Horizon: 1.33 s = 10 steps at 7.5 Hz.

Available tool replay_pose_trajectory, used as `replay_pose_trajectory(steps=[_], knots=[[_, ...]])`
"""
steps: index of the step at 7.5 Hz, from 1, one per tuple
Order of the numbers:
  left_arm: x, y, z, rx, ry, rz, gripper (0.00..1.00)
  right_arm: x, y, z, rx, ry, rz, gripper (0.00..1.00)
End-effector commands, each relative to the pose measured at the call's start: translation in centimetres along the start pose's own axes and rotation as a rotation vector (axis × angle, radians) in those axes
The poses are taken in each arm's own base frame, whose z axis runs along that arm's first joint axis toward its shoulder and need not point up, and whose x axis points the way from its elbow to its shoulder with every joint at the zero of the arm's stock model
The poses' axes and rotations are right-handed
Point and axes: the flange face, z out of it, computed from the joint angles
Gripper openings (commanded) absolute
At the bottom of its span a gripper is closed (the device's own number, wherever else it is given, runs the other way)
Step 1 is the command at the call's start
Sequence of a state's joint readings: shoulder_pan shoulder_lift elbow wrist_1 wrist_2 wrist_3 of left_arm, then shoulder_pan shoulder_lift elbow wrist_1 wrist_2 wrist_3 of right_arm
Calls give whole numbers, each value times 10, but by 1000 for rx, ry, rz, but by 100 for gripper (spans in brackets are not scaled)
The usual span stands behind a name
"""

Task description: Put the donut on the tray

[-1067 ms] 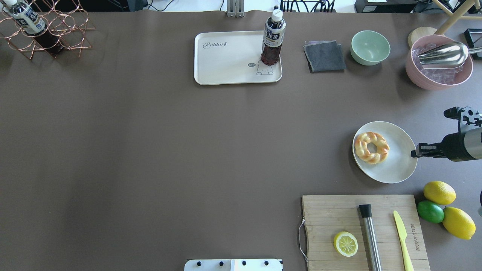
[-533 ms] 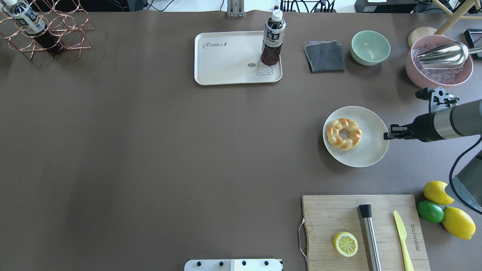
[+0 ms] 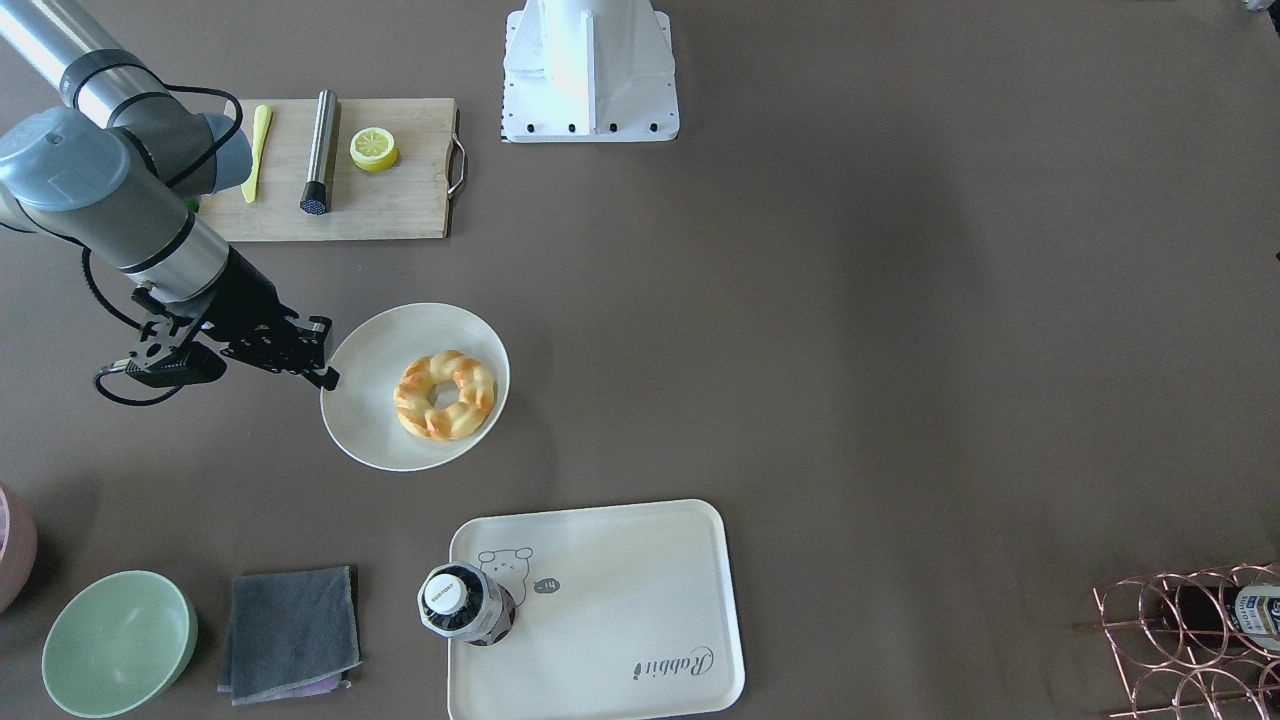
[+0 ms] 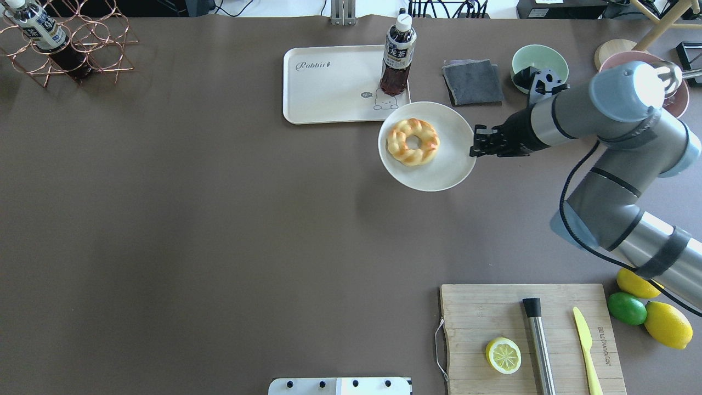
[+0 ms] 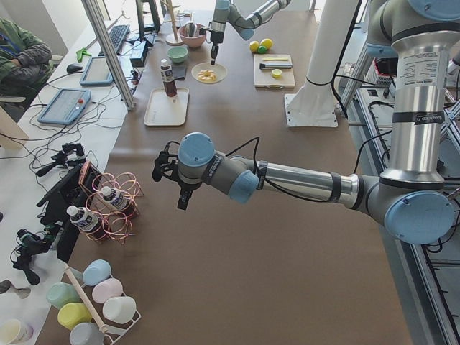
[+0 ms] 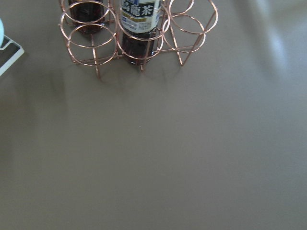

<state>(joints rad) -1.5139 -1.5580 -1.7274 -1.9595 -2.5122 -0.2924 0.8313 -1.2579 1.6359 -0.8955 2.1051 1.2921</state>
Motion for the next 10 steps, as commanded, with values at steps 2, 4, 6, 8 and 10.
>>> replay_pose_trajectory(steps=[2,4,6,8,10], knots=[[105,-24,24,-46,94,-92,99,-240,68,30,24,-17,152,0],[155,-14,52,-53,167,-137,98,-347,119,24,48,61,207,0],[184,-3,69,-69,205,-165,98,-406,150,33,61,94,262,0],[212,4,91,-45,164,-172,97,-460,167,48,81,136,297,0],[219,4,96,-43,161,-163,97,-487,195,53,113,159,273,0]])
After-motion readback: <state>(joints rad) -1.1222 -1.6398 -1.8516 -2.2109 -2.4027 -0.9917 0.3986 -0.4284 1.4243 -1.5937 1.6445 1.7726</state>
